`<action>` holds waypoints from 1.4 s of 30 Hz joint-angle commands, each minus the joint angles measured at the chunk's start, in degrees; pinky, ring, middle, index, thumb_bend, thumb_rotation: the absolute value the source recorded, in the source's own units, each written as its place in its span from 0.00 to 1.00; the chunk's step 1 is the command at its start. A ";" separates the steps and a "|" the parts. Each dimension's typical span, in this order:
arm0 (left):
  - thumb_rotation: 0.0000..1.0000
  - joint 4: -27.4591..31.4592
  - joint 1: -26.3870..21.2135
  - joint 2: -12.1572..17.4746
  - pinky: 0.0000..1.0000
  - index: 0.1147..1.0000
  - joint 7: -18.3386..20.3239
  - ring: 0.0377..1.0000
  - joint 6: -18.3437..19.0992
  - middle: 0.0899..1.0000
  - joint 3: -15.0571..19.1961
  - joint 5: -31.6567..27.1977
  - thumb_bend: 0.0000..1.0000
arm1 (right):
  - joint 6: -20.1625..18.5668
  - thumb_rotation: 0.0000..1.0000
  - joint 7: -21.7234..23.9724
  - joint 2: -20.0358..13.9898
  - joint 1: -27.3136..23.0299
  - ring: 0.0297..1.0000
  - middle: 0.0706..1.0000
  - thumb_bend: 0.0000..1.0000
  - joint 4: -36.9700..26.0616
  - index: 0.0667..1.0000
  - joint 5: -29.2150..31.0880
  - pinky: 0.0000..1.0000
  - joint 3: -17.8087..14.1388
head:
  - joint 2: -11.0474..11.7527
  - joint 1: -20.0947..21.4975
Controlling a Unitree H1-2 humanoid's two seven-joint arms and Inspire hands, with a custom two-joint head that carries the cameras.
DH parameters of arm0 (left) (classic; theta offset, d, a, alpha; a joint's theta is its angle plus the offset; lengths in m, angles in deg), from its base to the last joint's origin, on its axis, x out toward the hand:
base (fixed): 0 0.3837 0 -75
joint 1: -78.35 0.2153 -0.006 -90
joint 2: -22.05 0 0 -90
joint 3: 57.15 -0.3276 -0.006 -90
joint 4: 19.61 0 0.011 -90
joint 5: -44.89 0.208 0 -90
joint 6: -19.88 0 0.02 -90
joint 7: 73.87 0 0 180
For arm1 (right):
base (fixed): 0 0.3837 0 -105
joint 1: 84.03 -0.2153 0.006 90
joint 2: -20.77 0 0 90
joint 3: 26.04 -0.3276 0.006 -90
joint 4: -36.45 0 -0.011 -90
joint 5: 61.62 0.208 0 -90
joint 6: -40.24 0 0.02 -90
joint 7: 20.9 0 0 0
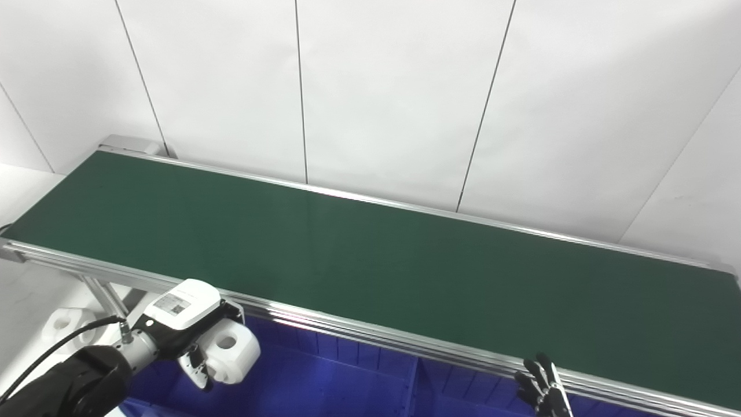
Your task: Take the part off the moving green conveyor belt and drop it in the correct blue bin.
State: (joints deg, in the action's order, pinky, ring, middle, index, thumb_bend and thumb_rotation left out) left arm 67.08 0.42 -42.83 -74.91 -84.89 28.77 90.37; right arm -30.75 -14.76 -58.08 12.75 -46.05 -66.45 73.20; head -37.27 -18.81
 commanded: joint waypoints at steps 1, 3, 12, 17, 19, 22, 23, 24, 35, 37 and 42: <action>0.48 1.16 -0.99 2.45 0.67 0.64 -0.34 0.67 -1.17 0.66 0.84 -0.84 0.83 | 0.46 0.95 0.17 0.31 -0.67 0.89 0.94 0.80 -1.90 0.99 0.92 0.87 -0.28 | -0.04 -0.14; 0.64 2.48 -0.69 3.31 0.79 0.76 3.35 0.80 0.31 0.78 0.56 -1.56 0.94 | 0.50 0.95 0.13 0.23 -0.72 0.89 0.93 0.79 -1.90 0.99 0.79 0.86 -0.34 | -0.05 -0.35; 0.89 6.89 -0.01 3.78 1.00 1.00 12.59 1.00 4.62 1.00 0.19 -2.06 1.00 | 0.95 0.95 0.38 0.21 -1.17 0.89 0.93 0.78 -1.29 0.99 1.05 0.86 -0.22 | 0.08 -0.24; 0.88 9.30 0.67 3.80 1.00 0.99 13.53 1.00 2.92 1.00 0.99 -5.70 1.00 | 0.58 0.93 0.17 0.62 -1.22 0.89 0.93 0.79 -1.35 0.98 1.07 0.86 -0.17 | 0.05 0.26; 0.87 11.54 1.23 3.87 1.00 0.97 14.20 1.00 1.78 1.00 1.67 -9.71 1.00 | 0.84 0.94 -0.03 0.75 -1.26 0.89 0.93 0.78 -1.25 0.98 0.76 0.86 -0.13 | -0.17 0.93; 0.79 14.98 2.25 3.28 1.00 0.96 15.13 1.00 -2.15 0.99 3.06 -22.11 1.00 | 0.63 0.93 -0.56 1.47 -1.22 0.88 0.92 0.78 -1.44 0.98 0.47 0.85 -0.01 | -1.03 3.93; 0.76 16.98 3.09 2.34 1.00 0.96 15.80 0.99 -2.21 0.99 3.66 -29.17 1.00 | 0.40 0.93 -0.76 1.88 -1.15 0.88 0.92 0.78 -1.70 0.97 0.20 0.85 0.22 | -1.95 6.95; 0.72 18.26 3.67 1.68 0.95 0.96 16.30 1.00 -2.09 1.00 4.05 -33.86 1.00 | 0.26 0.93 -0.87 2.14 -1.10 0.88 0.92 0.78 -1.88 0.97 -0.01 0.84 0.38 | -1.95 6.95; 0.83 23.68 5.45 -28.69 0.88 0.98 4.34 0.92 6.91 0.95 6.86 -48.99 0.92 | -4.30 0.94 -3.31 8.63 -1.15 0.89 0.93 0.82 -4.23 0.96 -4.35 0.84 3.52 | -4.63 23.19; 0.82 21.80 4.06 -32.26 0.94 0.99 3.82 0.96 8.41 0.98 6.37 -49.38 0.94 | -4.84 0.94 -3.78 9.35 -1.25 0.89 0.93 0.82 -4.26 0.96 -4.97 0.85 3.76 | -4.82 24.31; 0.85 14.73 0.52 -38.41 0.95 1.00 4.04 0.97 7.64 1.00 2.00 -45.48 0.92 | -6.41 0.96 -5.17 10.54 -1.45 0.89 0.93 0.82 -4.80 0.98 -4.98 0.86 2.92 | -5.65 25.46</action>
State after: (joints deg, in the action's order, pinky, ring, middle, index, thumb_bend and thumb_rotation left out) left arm 81.35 2.28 -81.28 -71.20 -75.35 31.56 44.22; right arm -36.71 -19.36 -48.74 12.20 -48.34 -71.66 76.23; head -42.71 6.77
